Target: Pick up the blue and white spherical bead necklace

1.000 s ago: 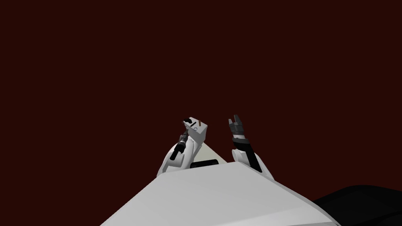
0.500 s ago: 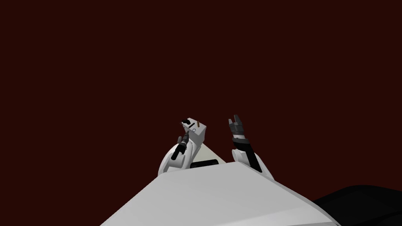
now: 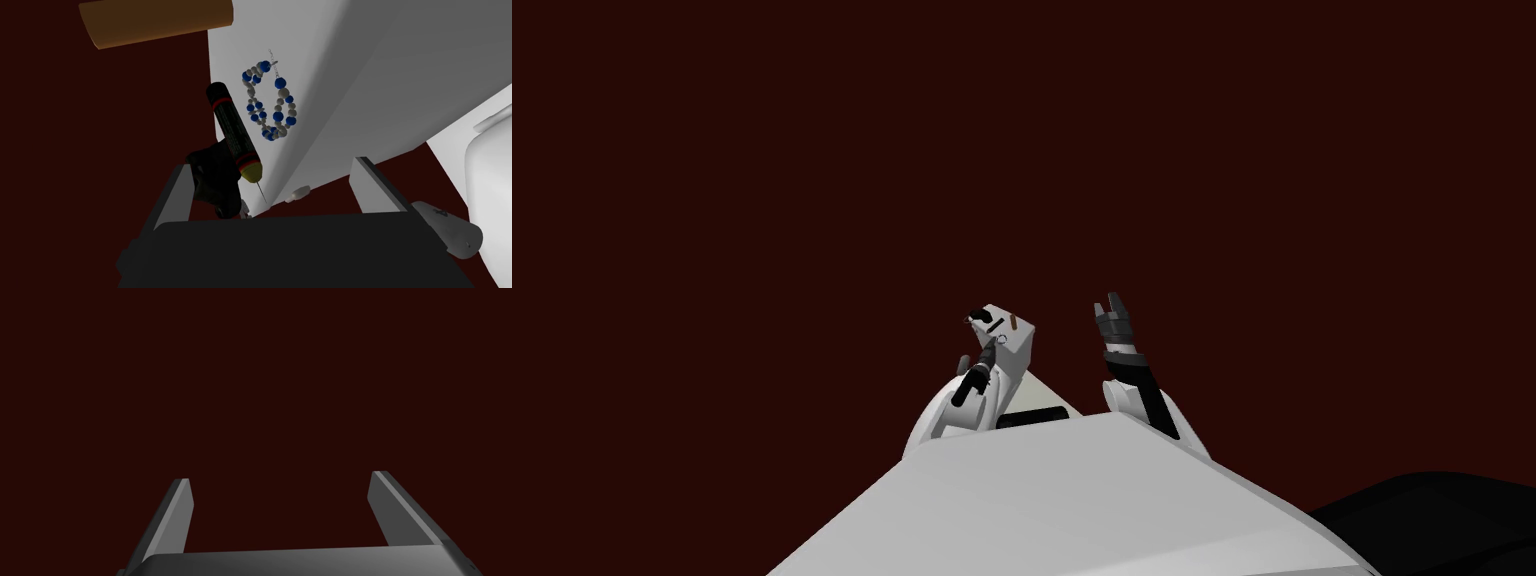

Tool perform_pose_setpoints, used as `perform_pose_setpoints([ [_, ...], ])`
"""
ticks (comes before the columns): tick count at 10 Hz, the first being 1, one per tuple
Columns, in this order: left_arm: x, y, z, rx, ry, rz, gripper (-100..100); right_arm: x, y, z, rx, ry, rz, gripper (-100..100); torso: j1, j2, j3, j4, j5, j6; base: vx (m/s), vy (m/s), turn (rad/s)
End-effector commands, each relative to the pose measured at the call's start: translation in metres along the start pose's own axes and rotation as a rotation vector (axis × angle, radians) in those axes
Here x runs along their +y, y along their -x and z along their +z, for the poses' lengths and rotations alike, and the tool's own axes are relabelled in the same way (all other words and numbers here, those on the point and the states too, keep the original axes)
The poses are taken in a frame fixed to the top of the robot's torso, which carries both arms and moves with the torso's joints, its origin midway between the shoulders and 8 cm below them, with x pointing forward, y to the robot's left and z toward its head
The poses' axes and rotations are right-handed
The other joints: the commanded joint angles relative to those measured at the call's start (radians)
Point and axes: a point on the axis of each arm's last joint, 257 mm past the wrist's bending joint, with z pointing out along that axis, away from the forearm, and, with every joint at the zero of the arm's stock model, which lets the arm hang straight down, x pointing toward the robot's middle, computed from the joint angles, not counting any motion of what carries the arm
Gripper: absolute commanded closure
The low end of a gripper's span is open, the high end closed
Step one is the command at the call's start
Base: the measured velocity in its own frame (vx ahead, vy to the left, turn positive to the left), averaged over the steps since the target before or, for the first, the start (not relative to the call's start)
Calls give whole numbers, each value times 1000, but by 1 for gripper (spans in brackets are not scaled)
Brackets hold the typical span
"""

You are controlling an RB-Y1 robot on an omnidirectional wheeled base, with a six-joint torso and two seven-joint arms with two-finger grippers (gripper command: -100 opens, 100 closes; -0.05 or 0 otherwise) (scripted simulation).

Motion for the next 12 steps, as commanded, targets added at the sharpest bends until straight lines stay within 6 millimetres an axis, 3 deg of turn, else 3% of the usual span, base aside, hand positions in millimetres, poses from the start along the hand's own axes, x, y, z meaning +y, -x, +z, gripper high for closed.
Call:
perform_pose_setpoints([
  [1, 8, -5, -1, 9, 33, -16, -100, 0, 0, 0, 0, 0, 0, 0, 0, 0, 0, 0, 0, 0, 65, -1, -51],
  [4, 15, -9, 0, 15, 54, -27, -100, 0, 0, 0, 0, 0, 0, 0, 0, 1, 1, 0, 0, 0, 44, -2, -30],
  [5, 16, -9, 0, 16, 57, -28, 0, 0, 0, 0, 0, 0, 0, 0, 0, 3, 2, 1, 0, 0, 0, 0, 0],
  [6, 19, -9, 5, 14, 56, -29, -100, 0, 0, 0, 0, 0, 0, 0, 0, 4, 2, 1, 0, 0, 34, -3, -8],
  [8, 20, -8, 5, 13, 58, -30, -100, 0, 0, 0, 0, 0, 0, 0, -1, 0, 0, 0, 0, 0, 59, -12, -14],
  [9, 19, -8, 6, 13, 56, -30, 100, 0, 0, 0, 0, -1, 0, 0, -1, 1, 1, 1, 0, -1, 0, 0, 0],
  [12, 20, -8, 5, 13, 56, -30, 100, 0, 0, 0, 0, 0, 0, 0, 0, -2, -1, 0, 1, 2, -5, 1, 11],
])
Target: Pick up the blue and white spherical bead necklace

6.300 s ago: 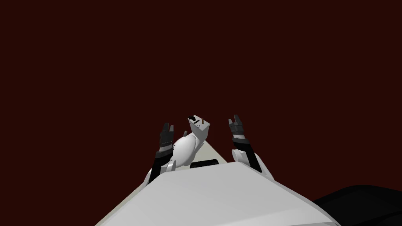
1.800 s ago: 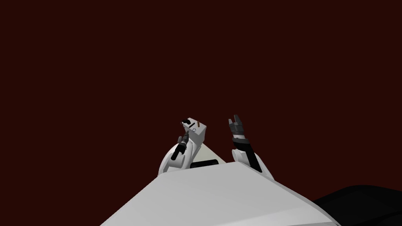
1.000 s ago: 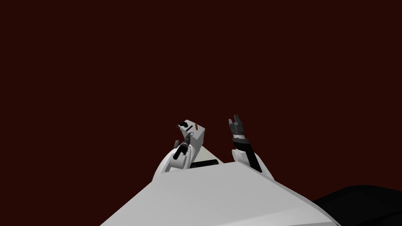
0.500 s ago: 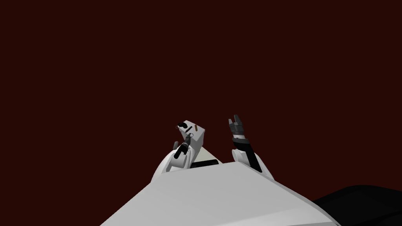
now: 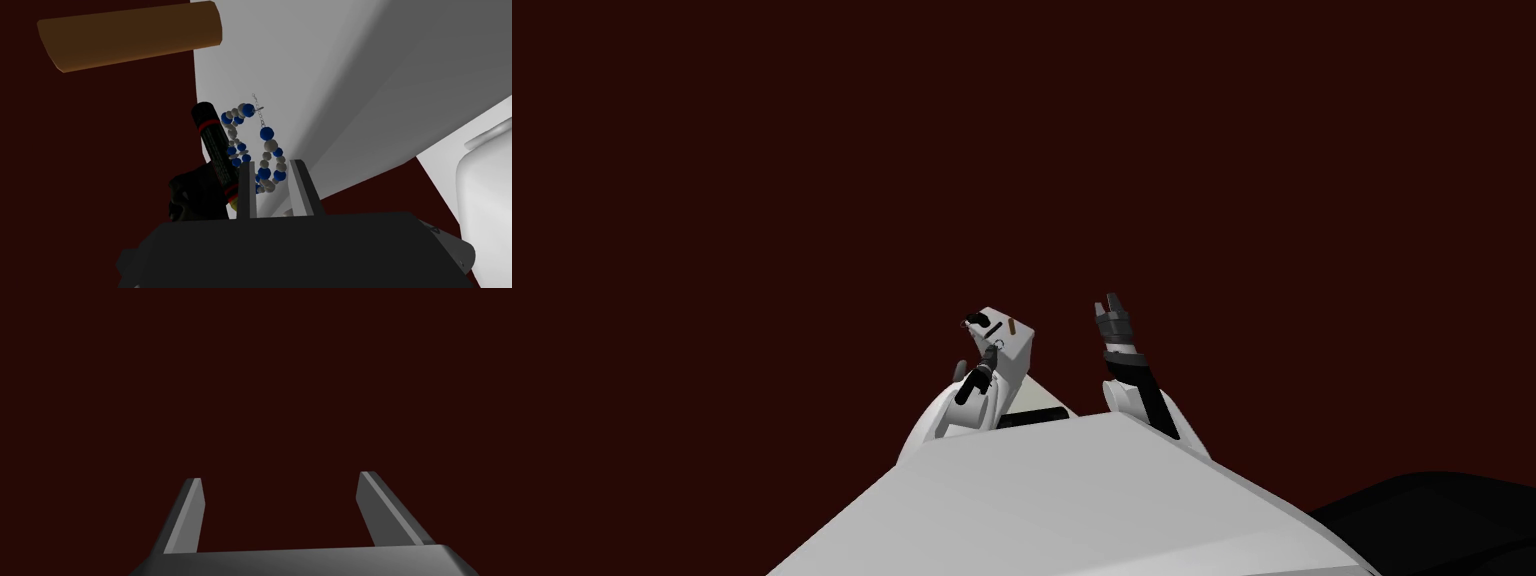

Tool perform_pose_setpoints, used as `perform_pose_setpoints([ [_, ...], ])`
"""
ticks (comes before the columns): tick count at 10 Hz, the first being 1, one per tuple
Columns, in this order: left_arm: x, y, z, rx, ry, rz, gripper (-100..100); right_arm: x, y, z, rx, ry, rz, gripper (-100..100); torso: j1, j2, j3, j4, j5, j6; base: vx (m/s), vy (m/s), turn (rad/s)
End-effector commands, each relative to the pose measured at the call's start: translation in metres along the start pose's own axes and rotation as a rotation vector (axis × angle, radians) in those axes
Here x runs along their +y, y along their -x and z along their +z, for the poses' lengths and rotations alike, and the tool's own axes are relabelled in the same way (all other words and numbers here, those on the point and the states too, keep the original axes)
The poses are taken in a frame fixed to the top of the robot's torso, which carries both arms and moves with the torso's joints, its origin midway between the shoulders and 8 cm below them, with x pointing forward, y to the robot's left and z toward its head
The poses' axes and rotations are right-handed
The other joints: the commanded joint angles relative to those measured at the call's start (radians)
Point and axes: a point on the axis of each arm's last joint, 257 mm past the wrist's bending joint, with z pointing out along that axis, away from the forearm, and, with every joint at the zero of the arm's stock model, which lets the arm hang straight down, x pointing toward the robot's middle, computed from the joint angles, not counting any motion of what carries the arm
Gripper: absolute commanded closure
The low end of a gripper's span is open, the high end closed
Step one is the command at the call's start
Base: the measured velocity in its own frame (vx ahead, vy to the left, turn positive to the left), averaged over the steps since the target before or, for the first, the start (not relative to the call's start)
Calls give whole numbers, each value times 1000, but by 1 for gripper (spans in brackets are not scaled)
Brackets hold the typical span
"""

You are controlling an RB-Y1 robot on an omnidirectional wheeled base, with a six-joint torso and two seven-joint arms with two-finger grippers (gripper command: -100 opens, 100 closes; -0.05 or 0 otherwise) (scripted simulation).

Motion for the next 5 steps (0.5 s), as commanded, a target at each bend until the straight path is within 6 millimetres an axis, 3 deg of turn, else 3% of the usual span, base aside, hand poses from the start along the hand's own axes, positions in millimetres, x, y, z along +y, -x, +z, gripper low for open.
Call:
perform_pose_setpoints([
  [1, 0, 0, 0, 0, 0, 0, 100, 0, 0, 0, 0, 0, 0, 0, 0, 0, 0, 0, 0, 0, 0, 0, 0],
  [2, 0, 0, 0, 0, 0, 0, 0, 0, 0, 0, 0, 0, 0, 0, -1, -1, -1, 0, 0, 0, 0, 0, 0],
  [3, -4, -2, -4, 3, -1, 2, 100, 0, 0, 0, 0, 0, 0, 0, -1, -2, -1, 0, 0, 0, -39, 7, 1],
  [4, -2, -1, -2, 1, -2, 1, 100, 0, 0, 0, 0, 0, 0, 0, 0, 0, 0, 0, 0, 0, -24, 4, -4],
  [5, -3, -1, -2, 2, -1, 1, 0, 0, 0, 0, 0, 0, 0, 0, -1, 0, 0, 0, 0, 0, 0, 0, 0],
])
